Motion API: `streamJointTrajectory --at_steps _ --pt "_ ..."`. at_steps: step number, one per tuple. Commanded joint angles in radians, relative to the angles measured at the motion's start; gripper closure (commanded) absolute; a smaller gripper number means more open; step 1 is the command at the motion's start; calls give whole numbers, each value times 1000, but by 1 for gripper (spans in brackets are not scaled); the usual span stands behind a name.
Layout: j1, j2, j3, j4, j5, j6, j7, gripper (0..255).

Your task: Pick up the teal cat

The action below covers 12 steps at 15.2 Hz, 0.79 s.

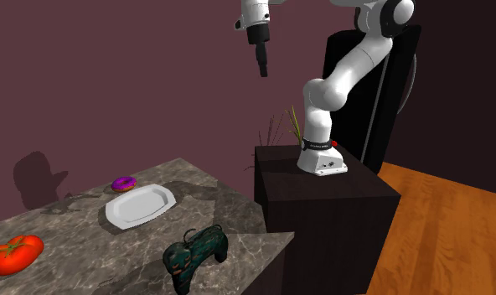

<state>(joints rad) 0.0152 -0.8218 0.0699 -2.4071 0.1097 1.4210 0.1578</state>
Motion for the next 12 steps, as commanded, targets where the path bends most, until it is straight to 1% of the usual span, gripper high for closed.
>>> streamJointTrajectory --at_steps 1,7,12 --pt "0 0 0 0 0 0 0 0" --pt "50 126 88 -57 20 205 -12 0" --pt "83 263 164 -71 21 373 -13 0"
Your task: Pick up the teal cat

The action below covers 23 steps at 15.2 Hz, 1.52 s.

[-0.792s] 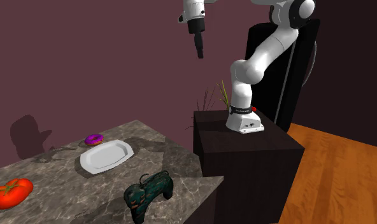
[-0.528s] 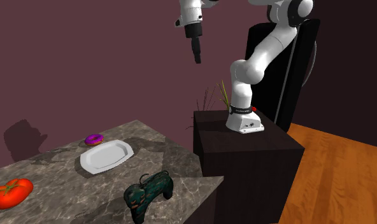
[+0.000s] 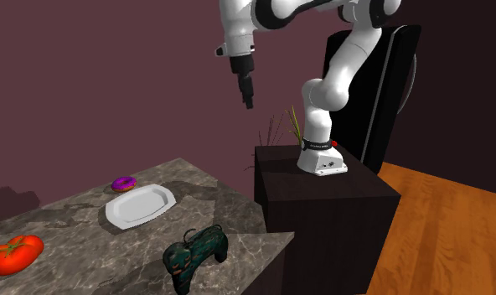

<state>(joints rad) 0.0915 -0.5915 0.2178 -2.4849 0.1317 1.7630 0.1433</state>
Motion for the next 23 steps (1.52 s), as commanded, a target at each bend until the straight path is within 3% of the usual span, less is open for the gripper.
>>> streamJointTrajectory --at_steps 1,6,11,17,23 --pt "12 63 32 8 -4 64 3 0" --pt "31 230 109 31 -37 221 21 0" --pt "43 415 181 83 -117 358 67 0" --pt "70 658 238 184 -288 477 165 0" --pt "150 903 229 327 -493 534 273 0"
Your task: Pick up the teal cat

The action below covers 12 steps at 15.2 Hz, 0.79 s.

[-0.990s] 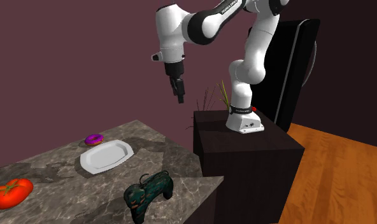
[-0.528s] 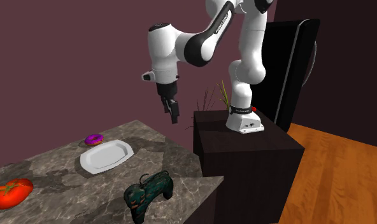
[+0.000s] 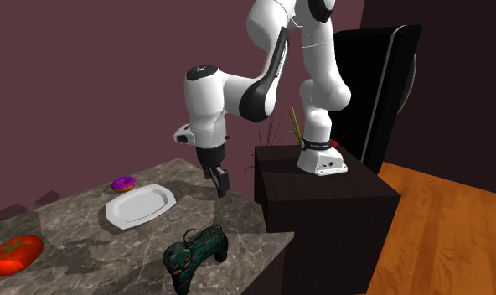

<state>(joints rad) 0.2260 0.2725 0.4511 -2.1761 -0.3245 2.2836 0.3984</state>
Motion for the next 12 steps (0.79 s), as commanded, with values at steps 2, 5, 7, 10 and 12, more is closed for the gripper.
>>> streamJointTrajectory --at_steps 2,5,7,10,12 --pt "53 118 -18 74 -98 21 45 0" --pt "113 232 -43 165 -177 26 73 0" --pt "154 307 -61 230 -222 26 85 0" --pt "166 335 -73 241 -238 41 95 0" --pt "172 357 -82 246 -251 56 105 0"
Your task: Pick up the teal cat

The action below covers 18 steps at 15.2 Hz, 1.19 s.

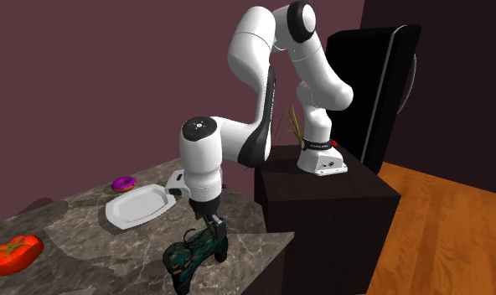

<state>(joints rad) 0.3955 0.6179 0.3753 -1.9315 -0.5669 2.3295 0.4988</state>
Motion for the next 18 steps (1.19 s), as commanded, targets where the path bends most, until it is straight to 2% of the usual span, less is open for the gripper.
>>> streamJointTrajectory --at_steps 1,5,6,15,18 --pt "6 23 -11 4 -14 18 10 0" --pt "15 51 -23 12 -30 36 22 0" --pt "13 49 -23 9 -30 38 21 255" --pt "15 51 -23 13 -30 36 22 255" --pt "4 18 -9 3 -12 15 8 255"
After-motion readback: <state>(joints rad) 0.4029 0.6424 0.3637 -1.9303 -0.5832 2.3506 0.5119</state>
